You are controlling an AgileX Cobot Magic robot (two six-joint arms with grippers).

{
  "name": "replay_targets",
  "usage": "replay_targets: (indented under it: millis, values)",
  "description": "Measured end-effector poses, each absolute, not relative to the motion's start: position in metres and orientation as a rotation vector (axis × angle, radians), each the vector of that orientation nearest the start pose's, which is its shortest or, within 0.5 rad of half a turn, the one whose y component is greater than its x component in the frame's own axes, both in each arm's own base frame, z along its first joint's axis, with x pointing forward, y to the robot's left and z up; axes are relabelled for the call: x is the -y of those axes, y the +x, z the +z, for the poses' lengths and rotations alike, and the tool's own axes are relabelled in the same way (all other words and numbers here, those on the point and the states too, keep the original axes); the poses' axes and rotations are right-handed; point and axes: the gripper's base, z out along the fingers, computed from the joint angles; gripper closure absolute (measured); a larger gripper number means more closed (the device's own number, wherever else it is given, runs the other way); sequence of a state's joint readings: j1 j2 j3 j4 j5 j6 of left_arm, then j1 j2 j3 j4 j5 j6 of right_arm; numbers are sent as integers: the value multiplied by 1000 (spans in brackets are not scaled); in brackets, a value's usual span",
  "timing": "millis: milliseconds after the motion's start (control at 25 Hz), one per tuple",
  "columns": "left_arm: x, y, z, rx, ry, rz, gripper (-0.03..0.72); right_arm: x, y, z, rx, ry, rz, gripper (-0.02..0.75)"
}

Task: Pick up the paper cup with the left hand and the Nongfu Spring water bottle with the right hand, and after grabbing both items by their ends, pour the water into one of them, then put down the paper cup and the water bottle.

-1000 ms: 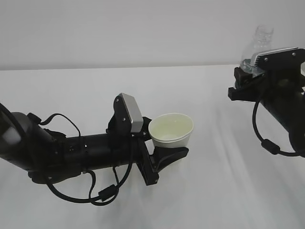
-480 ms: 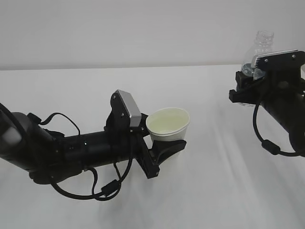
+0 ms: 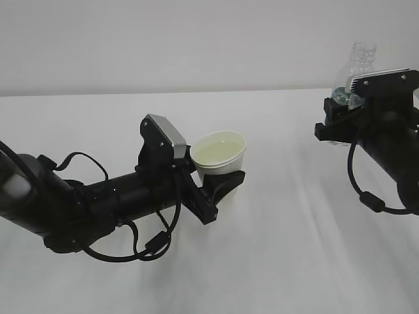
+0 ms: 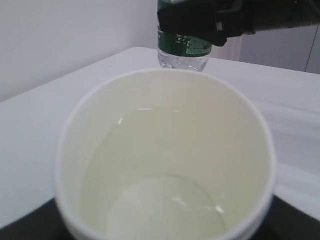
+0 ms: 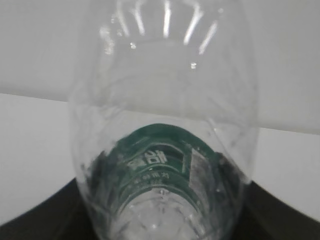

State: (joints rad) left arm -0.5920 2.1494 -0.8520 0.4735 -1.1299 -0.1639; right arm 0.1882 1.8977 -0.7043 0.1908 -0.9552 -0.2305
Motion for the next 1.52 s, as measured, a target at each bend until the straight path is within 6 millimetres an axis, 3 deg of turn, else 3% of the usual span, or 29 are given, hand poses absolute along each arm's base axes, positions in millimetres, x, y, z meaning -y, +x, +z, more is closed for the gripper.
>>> replay_targets:
  millis: [920,1520]
  values:
    - [225,313,102,-1558,651,-540,228,-51,344,149,-1724,-145,-85,293]
    - [182,339,101,-1597,549,-439,247,-51,344,149,-1726,-144,-86,293]
